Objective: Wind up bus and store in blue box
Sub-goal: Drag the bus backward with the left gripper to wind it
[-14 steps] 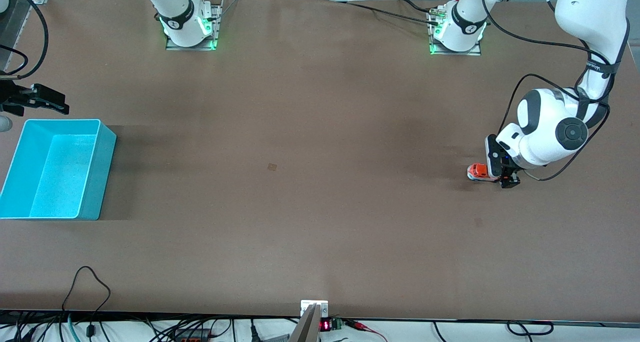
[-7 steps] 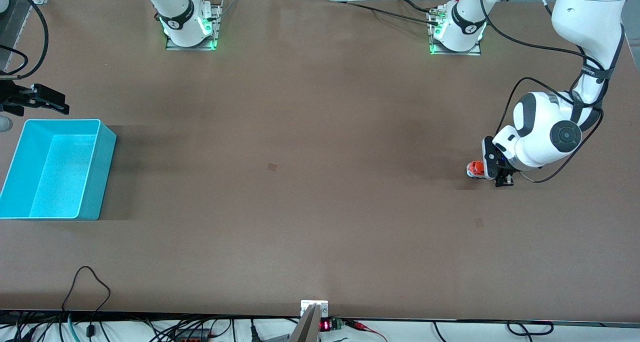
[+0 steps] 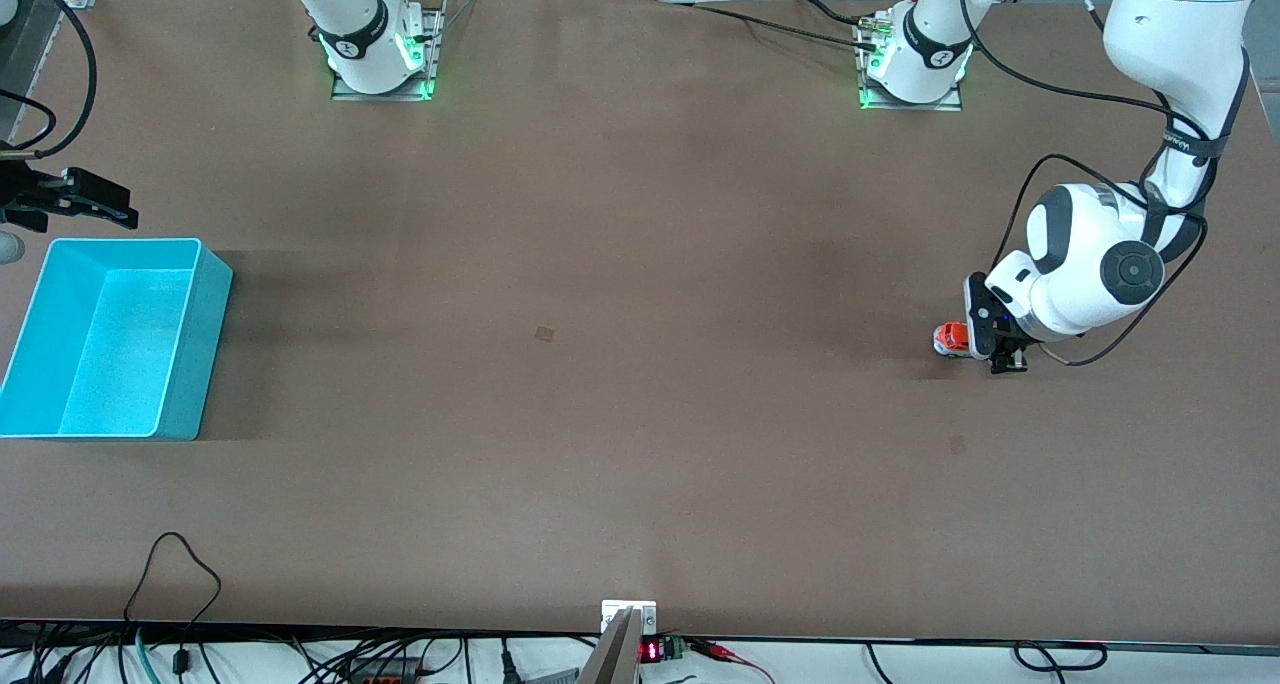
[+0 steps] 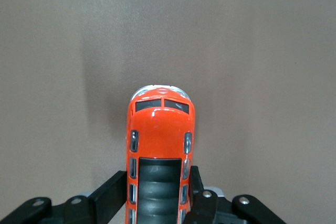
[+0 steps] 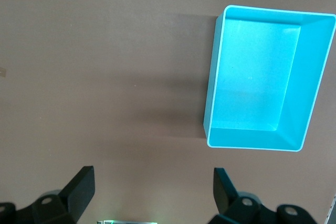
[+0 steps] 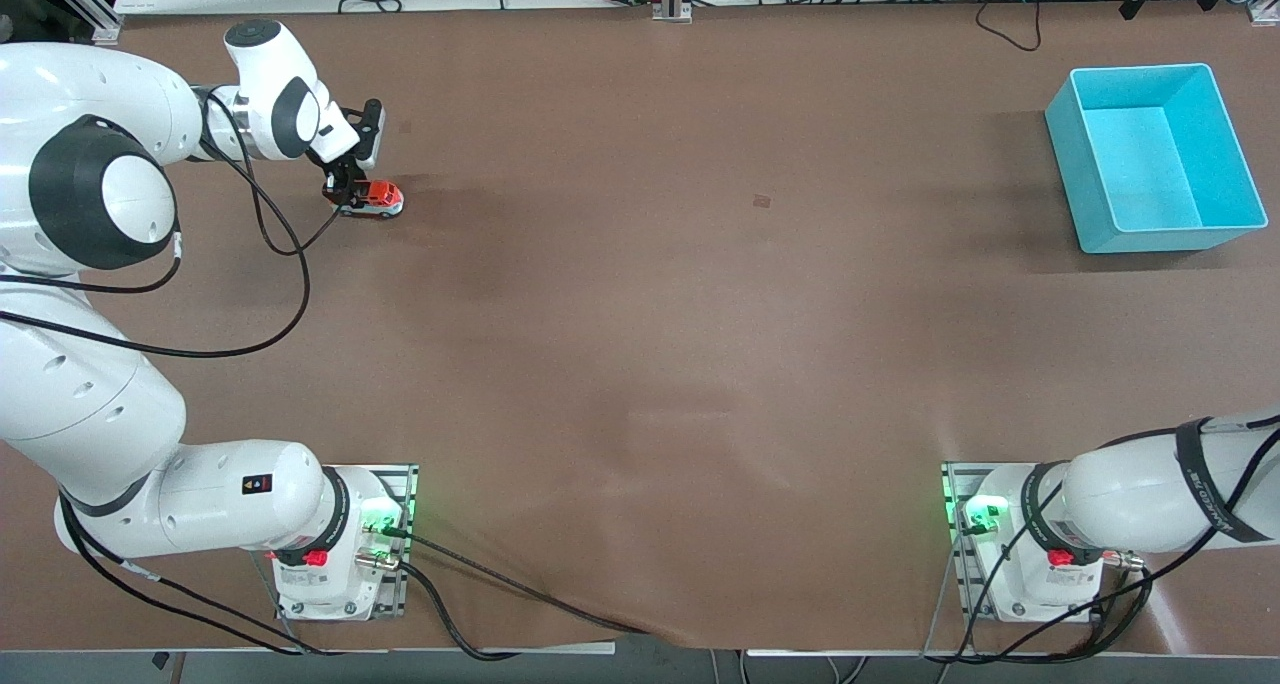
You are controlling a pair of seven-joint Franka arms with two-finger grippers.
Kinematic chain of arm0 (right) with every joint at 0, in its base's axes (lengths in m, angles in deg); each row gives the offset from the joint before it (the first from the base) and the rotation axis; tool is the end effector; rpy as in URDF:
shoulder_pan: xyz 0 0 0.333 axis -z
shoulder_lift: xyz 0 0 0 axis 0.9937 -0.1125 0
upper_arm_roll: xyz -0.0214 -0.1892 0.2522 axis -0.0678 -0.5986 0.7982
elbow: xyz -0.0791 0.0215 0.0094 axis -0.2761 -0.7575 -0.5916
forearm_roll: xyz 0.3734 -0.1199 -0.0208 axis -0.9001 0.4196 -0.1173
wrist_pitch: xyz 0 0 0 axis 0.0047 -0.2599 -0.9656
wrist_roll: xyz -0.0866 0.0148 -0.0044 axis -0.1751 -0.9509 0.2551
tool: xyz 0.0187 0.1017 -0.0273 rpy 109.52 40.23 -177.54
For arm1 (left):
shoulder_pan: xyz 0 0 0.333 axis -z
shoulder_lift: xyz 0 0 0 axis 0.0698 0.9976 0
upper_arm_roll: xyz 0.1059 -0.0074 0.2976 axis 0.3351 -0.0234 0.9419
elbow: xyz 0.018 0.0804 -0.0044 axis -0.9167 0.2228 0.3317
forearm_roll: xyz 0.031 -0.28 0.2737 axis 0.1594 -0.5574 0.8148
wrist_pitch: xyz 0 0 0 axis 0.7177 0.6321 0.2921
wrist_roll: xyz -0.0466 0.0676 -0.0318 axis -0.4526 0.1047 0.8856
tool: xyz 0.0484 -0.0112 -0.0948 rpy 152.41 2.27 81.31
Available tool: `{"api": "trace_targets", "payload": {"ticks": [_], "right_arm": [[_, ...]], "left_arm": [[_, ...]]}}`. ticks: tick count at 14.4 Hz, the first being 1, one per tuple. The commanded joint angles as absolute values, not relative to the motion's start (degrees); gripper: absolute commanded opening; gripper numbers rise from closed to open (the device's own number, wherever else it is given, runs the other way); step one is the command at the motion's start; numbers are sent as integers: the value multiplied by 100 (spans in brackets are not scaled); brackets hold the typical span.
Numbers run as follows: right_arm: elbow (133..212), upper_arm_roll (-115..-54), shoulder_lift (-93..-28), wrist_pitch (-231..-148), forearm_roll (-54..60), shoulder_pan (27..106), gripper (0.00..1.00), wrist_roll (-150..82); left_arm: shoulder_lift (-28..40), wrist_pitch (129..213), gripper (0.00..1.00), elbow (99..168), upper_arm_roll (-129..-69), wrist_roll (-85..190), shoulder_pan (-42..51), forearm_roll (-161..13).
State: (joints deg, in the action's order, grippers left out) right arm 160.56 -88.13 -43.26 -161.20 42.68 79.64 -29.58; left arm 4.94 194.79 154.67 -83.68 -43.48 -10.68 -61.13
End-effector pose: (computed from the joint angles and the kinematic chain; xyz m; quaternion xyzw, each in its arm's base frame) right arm 0.5772 -0.0524 0.5837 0.9973 0.0368 -0.0581 0.0254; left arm 0.5685 0.0384 0.2015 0.7141 -0.6988 -0.0357 0.0222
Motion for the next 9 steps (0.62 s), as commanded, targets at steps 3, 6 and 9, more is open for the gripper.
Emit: {"api": "trace_targets", "payload": {"ticks": [3,6,9], "right_arm": [[16079,-8789,-4293,-16145,4222,7994,100,-2980],[16079,-8789,-4285,-16145,4222,8003,100,-2980],[16079,-8789,-4285,-16145,4222,8003,100,-2980]], "left_arm": [[568,19413,13,15417,-8344,-4428,-1437,-6067],[700,19421,13,15382,-8335,-4577,-1849,-6023],[1016,19421,13,15022,-8335,-5454,-2341,-6023]]}}
